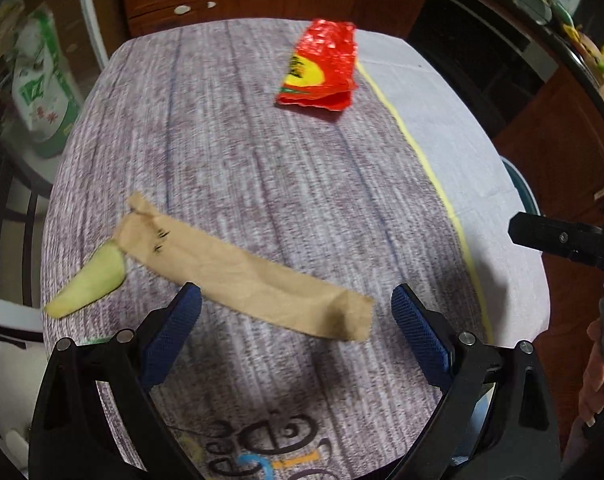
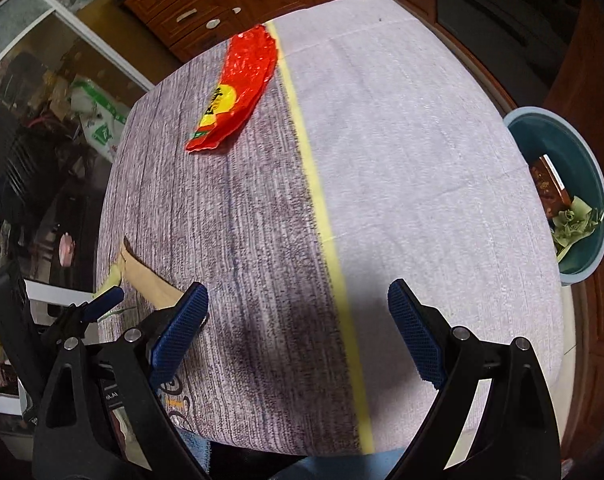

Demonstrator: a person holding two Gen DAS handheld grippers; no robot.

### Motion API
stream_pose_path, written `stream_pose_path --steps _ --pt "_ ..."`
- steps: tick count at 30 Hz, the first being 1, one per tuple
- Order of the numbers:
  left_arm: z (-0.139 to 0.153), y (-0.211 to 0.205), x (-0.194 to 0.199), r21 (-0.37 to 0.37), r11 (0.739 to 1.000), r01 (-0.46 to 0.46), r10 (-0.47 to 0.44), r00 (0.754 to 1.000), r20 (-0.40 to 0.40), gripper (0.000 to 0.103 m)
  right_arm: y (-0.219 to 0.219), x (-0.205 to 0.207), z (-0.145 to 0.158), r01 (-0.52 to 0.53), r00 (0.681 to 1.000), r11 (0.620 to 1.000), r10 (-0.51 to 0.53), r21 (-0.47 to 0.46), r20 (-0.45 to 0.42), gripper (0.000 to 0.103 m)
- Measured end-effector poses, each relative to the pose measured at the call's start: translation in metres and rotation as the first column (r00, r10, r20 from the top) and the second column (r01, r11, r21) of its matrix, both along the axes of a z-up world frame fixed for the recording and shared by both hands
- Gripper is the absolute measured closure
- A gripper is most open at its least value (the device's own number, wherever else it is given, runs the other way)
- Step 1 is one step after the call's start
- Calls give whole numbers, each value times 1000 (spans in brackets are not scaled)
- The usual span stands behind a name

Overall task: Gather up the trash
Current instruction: 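Move both grippers back toward the brown paper strip and red wrapper, then grasp the brown paper strip with the left gripper while the right gripper grasps the red wrapper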

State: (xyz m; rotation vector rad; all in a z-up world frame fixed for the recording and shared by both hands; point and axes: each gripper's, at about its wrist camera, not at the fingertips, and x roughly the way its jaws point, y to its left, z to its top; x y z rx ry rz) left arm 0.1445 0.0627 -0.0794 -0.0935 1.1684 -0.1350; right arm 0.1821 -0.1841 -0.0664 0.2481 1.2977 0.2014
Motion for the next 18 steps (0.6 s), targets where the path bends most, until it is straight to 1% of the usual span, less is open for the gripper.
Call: stream_pose_path --steps 5,8,12,18 --pt "-7 25 -4 -44 997 -59 59 998 -12 7 16 -3 -2 -19 1000 1000 19 -22 -10 16" --pt "-12 33 -3 -61 995 -79 78 997 -21 7 24 -3 -4 -34 999 999 34 -28 -20 16" --pt "-17 36 2 -69 994 -82 81 996 -26 7 33 -1 -7 -50 998 998 49 -33 -29 16" --pt "-22 38 8 -88 993 -85 82 996 -34 7 33 6 -12 -48 998 998 46 -37 -41 16"
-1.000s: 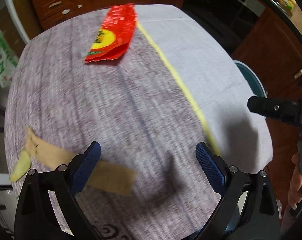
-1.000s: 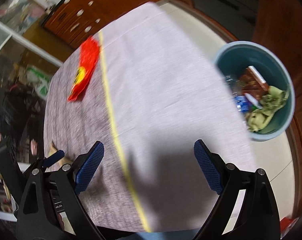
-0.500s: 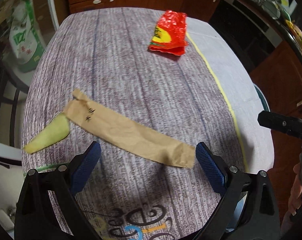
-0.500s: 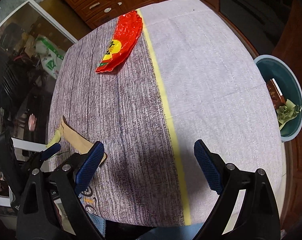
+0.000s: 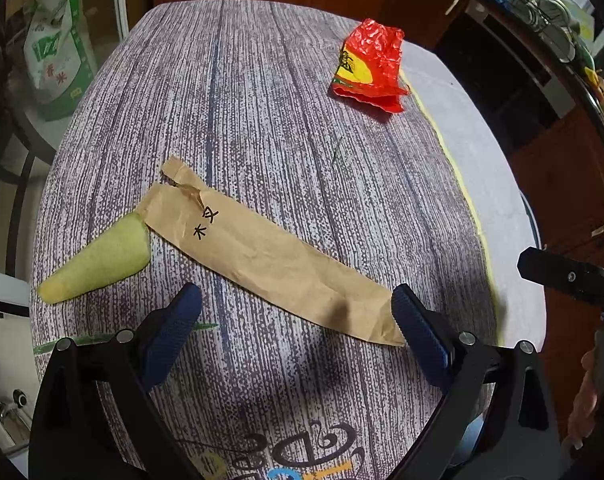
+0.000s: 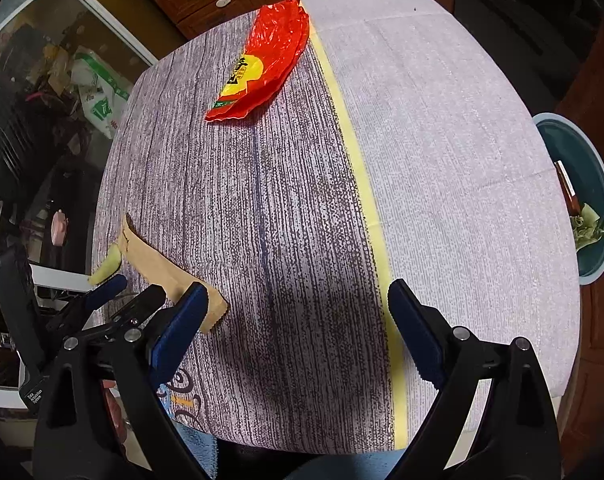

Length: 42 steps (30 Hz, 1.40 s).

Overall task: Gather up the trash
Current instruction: 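Grasp the brown paper strip with the left gripper while the right gripper grasps the red wrapper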

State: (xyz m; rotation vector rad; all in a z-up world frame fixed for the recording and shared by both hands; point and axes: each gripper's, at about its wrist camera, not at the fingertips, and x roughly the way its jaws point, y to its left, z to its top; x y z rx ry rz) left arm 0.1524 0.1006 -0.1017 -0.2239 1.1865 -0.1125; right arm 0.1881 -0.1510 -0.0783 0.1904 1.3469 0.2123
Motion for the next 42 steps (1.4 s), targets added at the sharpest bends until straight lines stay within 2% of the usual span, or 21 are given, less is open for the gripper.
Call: stream_pose_path --steps 6,9,16,18,22,28,29,31,33,36,37,38,39,40,42 --pt "-9 1 5 -38 999 -4 3 1000 -18 7 -4 5 -3 12 1000 1000 -12 9 -7 16" --pt "-8 1 8 -56 998 -3 3 1000 0 7 -7 6 -6 20 1000 1000 -20 18 -11 16" --pt "-8 -11 21 -105 992 76 -72 997 35 8 -14 9 -12 45 999 998 -44 44 -22 16" --pt "-8 -19 27 -103 989 107 -104 994 36 8 -17 11 -15 51 998 997 -50 53 -27 16" --pt "-8 -31 37 -92 986 136 -133 990 40 15 -25 15 -21 66 997 996 -63 65 -37 16" --pt "-11 -50 49 -9 990 139 -138 989 46 17 -38 19 -29 89 995 993 -85 81 -45 16" --pt "-11 -54 51 3 990 138 -138 989 53 20 -40 20 -30 92 995 992 -89 84 -45 16" --pt "-10 -59 53 36 989 146 -148 987 66 44 -47 24 -32 104 994 990 -100 93 -50 16" --pt "-10 -67 57 79 984 162 -167 983 75 59 -53 28 -35 116 992 989 -112 95 -54 16" --pt "-11 -71 63 101 981 165 -174 981 90 71 -59 35 -40 129 990 986 -123 101 -66 16" --pt "-11 -71 64 101 981 166 -175 980 92 79 -59 37 -40 129 990 986 -123 101 -67 16" --pt "-12 -72 67 93 982 167 -176 980 93 83 -59 40 -41 127 990 987 -121 101 -66 16" --pt "-12 -72 68 80 982 169 -176 980 92 93 -58 43 -41 125 991 987 -118 100 -67 16" --pt "-13 -72 71 57 983 177 -181 979 88 98 -56 45 -42 122 991 987 -116 101 -66 16" --pt "-12 -73 73 69 981 179 -186 977 101 98 -51 54 -41 113 992 989 -107 98 -63 16"
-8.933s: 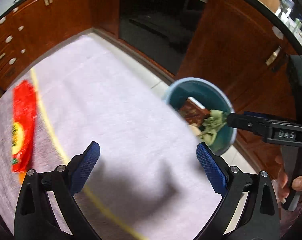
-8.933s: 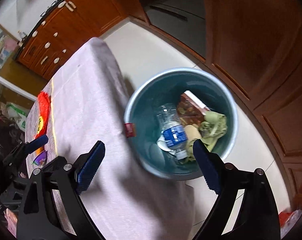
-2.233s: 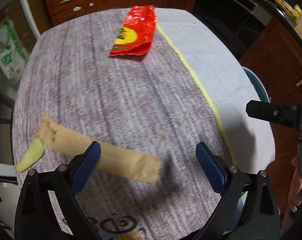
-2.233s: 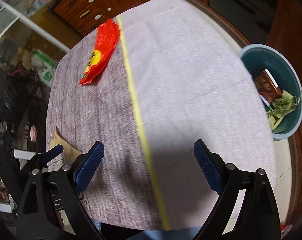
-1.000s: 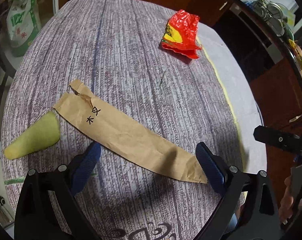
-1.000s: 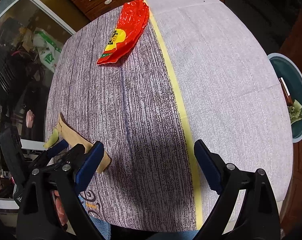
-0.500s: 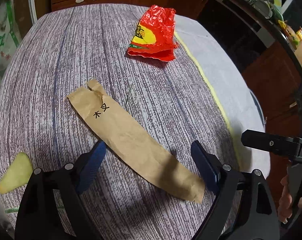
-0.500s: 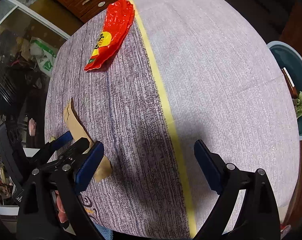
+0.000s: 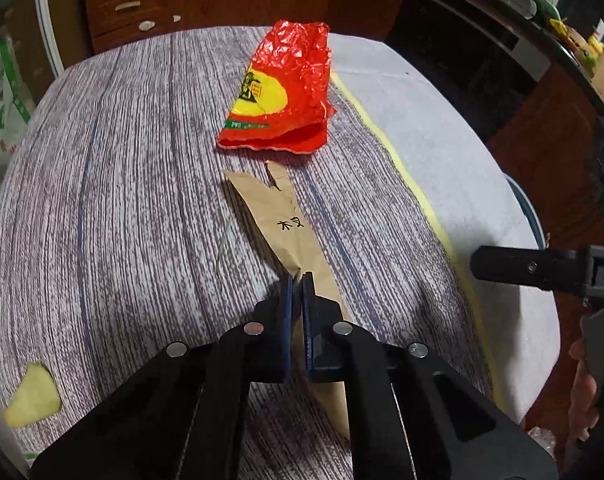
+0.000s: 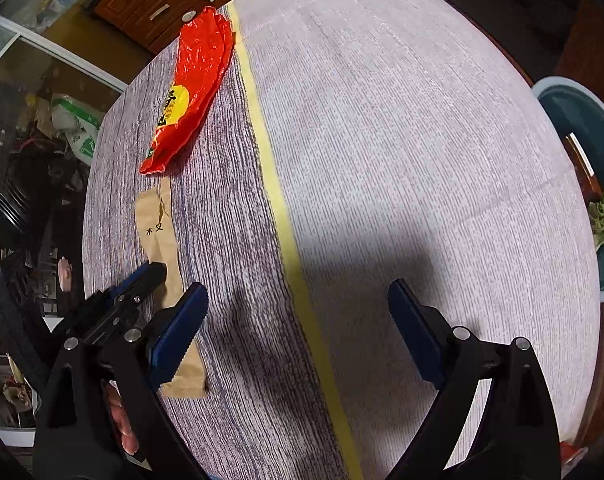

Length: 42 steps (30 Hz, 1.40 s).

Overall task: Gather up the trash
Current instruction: 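Grasp the brown paper strip with the left gripper while the right gripper grasps the red wrapper, then carry the paper strip and wrapper over the teal bin and open both grippers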

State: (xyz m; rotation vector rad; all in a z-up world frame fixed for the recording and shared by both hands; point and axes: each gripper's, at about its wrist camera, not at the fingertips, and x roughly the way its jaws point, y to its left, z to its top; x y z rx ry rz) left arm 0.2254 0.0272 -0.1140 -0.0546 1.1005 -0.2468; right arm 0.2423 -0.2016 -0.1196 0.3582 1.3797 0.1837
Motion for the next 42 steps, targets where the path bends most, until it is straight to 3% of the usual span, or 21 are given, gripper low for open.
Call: stream_pose_path --steps 9,16,24,29,30,32,33,34,38,42 --pt "10 32 19 -33 999 -6 6 1000 6 98 33 44 9 -50 998 999 50 11 39 16" --pt "20 81 40 -42 995 -86 88 996 34 98 70 80 15 -102 993 995 100 20 68 16" --pt "25 108 64 -61 992 -112 115 992 46 98 109 113 -16 -117 992 993 117 -1 47 14" --pt "24 112 68 -80 989 -125 128 991 43 98 127 118 -14 -96 986 993 104 -65 128 15" --pt "23 112 68 -82 988 -127 131 990 42 98 132 117 -14 -98 984 991 110 -91 139 18" --pt "23 113 65 -89 988 -130 134 990 40 98 138 114 -13 -107 980 987 126 -121 156 40" --pt "23 112 64 -89 987 -130 134 990 39 98 141 113 -12 -124 979 987 139 -107 150 72" --pt "23 112 64 -90 987 -130 134 990 38 98 141 114 -15 -135 982 988 144 -79 123 84" --pt "28 104 58 -92 989 -120 125 991 46 98 131 105 -10 -119 987 993 120 -14 107 90" --pt "36 95 50 -96 990 -106 112 992 60 98 113 92 12 -114 982 993 117 -24 149 96"
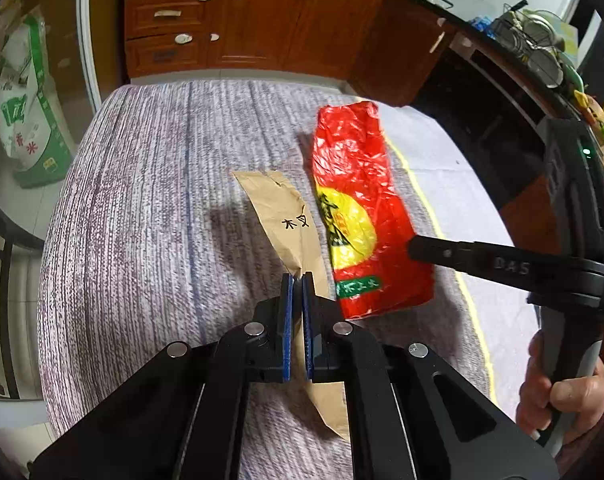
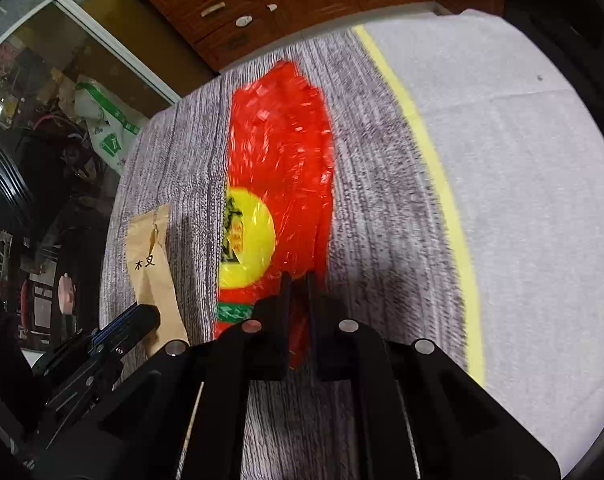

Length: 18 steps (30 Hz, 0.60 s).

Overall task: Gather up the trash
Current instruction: 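Carry the paper strip and wrapper over the teal bin and open both grippers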

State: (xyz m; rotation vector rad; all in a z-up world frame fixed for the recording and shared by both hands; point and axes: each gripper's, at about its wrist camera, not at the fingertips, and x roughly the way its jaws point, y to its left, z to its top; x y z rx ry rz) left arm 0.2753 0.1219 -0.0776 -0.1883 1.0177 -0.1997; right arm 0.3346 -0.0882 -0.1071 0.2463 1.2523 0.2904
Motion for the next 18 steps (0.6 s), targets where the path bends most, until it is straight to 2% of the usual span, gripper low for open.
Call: stream_pose_path --steps 11,18 --pt "36 -58 -25 16 995 100 -101 993 55 98 -67 -38 55 56 993 998 -55 -12 100 97" --pt "50 -108 -37 42 981 189 -191 979 69 98 -133 -66 82 142 979 990 -138 -13 150 97"
